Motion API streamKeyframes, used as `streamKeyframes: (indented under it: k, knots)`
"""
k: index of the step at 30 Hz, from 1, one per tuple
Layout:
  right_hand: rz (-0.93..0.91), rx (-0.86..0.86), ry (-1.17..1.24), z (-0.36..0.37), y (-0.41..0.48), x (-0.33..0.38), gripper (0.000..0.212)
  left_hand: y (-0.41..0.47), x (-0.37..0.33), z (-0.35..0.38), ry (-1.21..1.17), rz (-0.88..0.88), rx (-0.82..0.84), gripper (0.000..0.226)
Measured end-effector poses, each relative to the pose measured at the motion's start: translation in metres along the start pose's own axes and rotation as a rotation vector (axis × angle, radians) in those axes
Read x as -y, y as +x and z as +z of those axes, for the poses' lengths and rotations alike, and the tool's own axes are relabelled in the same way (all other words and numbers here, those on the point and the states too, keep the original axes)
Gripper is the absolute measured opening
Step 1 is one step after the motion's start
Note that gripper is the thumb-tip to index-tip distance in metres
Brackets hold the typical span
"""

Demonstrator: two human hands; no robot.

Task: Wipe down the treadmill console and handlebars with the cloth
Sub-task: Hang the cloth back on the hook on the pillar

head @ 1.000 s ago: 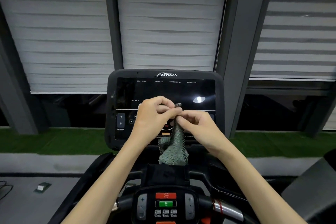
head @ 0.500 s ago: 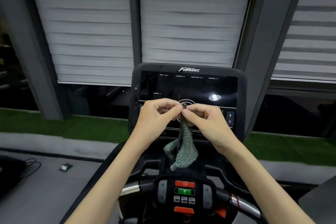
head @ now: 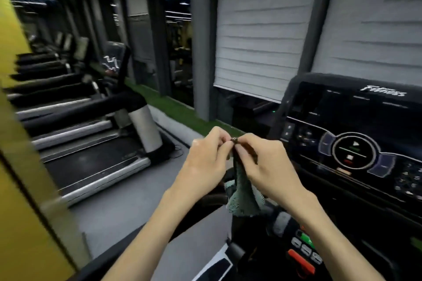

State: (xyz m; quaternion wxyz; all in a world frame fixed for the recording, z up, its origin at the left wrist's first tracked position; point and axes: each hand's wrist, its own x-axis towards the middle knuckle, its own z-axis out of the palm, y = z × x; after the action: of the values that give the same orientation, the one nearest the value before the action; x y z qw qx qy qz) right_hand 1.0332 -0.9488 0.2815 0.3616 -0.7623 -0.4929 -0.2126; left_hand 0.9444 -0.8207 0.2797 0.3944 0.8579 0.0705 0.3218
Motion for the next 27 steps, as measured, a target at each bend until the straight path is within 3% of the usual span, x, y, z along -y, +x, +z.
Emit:
streamKeyframes:
  k: [2, 12, 14, 17, 19, 24, 27]
  knots:
    - [0.004, 0.051, 0.220, 0.020, 0.003, 0.027, 0.010, -0.024, 0.008, -0.033, 0.025, -0.065, -0.057, 0.014]
    - [-0.175, 0.356, 0.780, 0.108, 0.023, 0.220, 0.014, -0.161, 0.015, -0.219, 0.109, -0.266, -0.403, 0.014]
    - [-0.219, 0.414, 0.872, 0.124, 0.024, 0.270, 0.016, -0.201, 0.022, -0.259, 0.084, -0.326, -0.406, 0.011]
    - [-0.216, 0.497, 1.058, 0.145, 0.022, 0.338, 0.018, -0.262, 0.038, -0.312, 0.119, -0.442, -0.249, 0.018]
    - [-0.209, 0.567, 1.157, 0.162, 0.016, 0.393, 0.016, -0.310, 0.048, -0.352, 0.127, -0.497, -0.230, 0.020]
    - [-0.192, 0.706, 1.338, 0.202, -0.007, 0.515, 0.016, -0.408, 0.074, -0.428, 0.373, -0.564, -0.328, 0.035]
    - [-0.186, 0.746, 1.382, 0.222, -0.022, 0.580, 0.016, -0.462, 0.086, -0.466, 0.467, -0.607, -0.451, 0.021]
